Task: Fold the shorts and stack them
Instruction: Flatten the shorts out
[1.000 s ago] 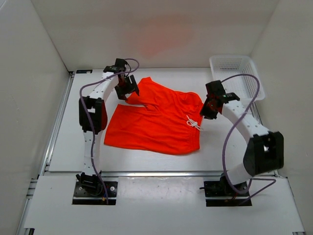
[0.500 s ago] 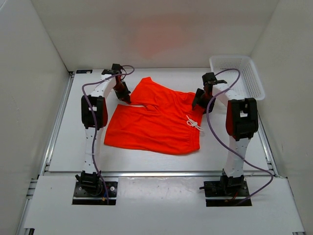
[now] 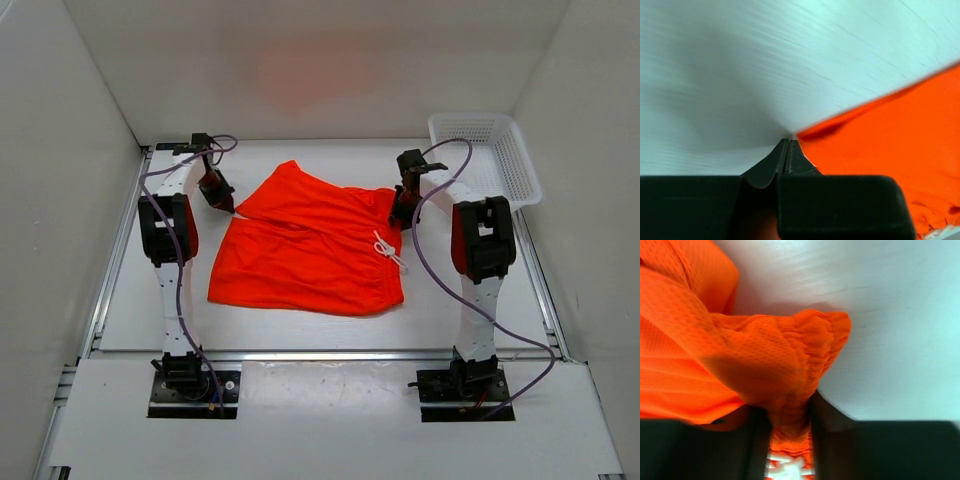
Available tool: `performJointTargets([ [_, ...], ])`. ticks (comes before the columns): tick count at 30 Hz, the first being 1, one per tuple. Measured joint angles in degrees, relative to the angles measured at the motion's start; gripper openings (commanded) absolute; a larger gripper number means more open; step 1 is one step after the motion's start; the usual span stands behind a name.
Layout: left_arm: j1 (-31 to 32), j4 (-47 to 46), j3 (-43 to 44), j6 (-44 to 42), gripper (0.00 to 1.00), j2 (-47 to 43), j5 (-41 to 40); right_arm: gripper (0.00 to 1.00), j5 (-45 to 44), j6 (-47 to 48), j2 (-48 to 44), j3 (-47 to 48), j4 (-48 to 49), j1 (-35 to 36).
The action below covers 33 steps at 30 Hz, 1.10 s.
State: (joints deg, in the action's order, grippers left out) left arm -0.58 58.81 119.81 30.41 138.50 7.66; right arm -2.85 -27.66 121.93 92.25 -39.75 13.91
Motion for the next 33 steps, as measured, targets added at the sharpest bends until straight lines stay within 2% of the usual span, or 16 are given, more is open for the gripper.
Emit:
performJointTargets([
  [3, -1.5, -0.2, -0.7, 0.0, 0.1, -0.4, -1.1, 0.16, 0.7, 0.5, 1.9, 3.5, -1.8, 0.1],
  [6, -2.8, -0.5, -1.3, 0.0, 0.1, -0.5, -1.2, 0.14, 0.5, 1.4, 5.1, 9.5, -3.2, 0.1],
  [7, -3.1, -0.5, -1.3, 0.0, 0.1, -0.6, -1.5, 0.19, 0.1, 1.4, 6.0, 11.2, -3.2, 0.1],
  [8, -3.4, -0.6, -1.3, 0.0, 0.1, -0.6, -1.6, 0.32, -0.2, 1.6, 6.7, 12.3, -3.3, 0.1],
  [10, -3.8, -0.5, -1.3, -0.2, 0.1, -0.6, -1.9, 0.68, -0.9, 1.6, 7.1, 13.6, -3.8, 0.1],
  [11, -3.9, -0.4, -1.3, -0.3, 0.1, -0.6, -2.0, 0.75, -1.2, 2.0, 7.0, 13.8, -4.1, 0.1],
  [14, -3.8, -0.1, -2.3, -0.5, 0.1, -1.6, -2.3, 0.83, -2.4, 2.3, 5.8, 13.5, -4.6, 0.5],
  [19, -3.8, 0.6, -8.7, -0.6, 0.14, -9.6, -2.7, 0.77, -4.2, 2.0, -3.8, 6.4, -5.1, 1.9],
  [20, -3.7, 0.7, -9.6, -0.6, 0.18, -11.5, -2.7, 0.75, -4.4, 1.9, -5.9, 5.1, -5.1, 2.2],
  [21, -3.5, 0.8, -9.8, -0.7, 0.3, -13.3, -2.7, 0.74, -4.5, 1.8, -7.8, 4.1, -5.1, 2.4],
  [24, -2.9, 1.0, -6.6, -1.4, 0.48, -15.5, -2.1, 0.74, -5.0, 1.7, -11.5, 3.3, -4.8, 2.6],
  [25, -2.3, 0.7, -3.7, -1.7, 0.66, -14.8, -1.8, 0.74, -5.1, 1.7, -11.6, 3.4, -4.7, 2.6],
  [26, -1.6, 1.0, -0.2, -2.4, 0.73, -13.7, -1.7, 0.74, -5.5, 1.9, -11.6, 3.7, -4.7, 2.6],
  [29, 1.7, 1.3, 14.6, -3.0, 0.82, -6.4, -1.2, 0.72, -6.3, 2.6, -9.6, 5.5, -5.4, 2.6],
  [31, 4.0, 1.4, 22.4, -3.7, 0.85, -1.1, -1.0, 0.72, -6.5, 3.0, -6.9, 8.7, -5.9, 2.6],
  [33, 5.7, 0.5, 26.0, -4.3, 0.92, 2.9, -0.7, 0.72, -6.6, 3.3, -3.7, 12.8, -6.5, 2.6],
])
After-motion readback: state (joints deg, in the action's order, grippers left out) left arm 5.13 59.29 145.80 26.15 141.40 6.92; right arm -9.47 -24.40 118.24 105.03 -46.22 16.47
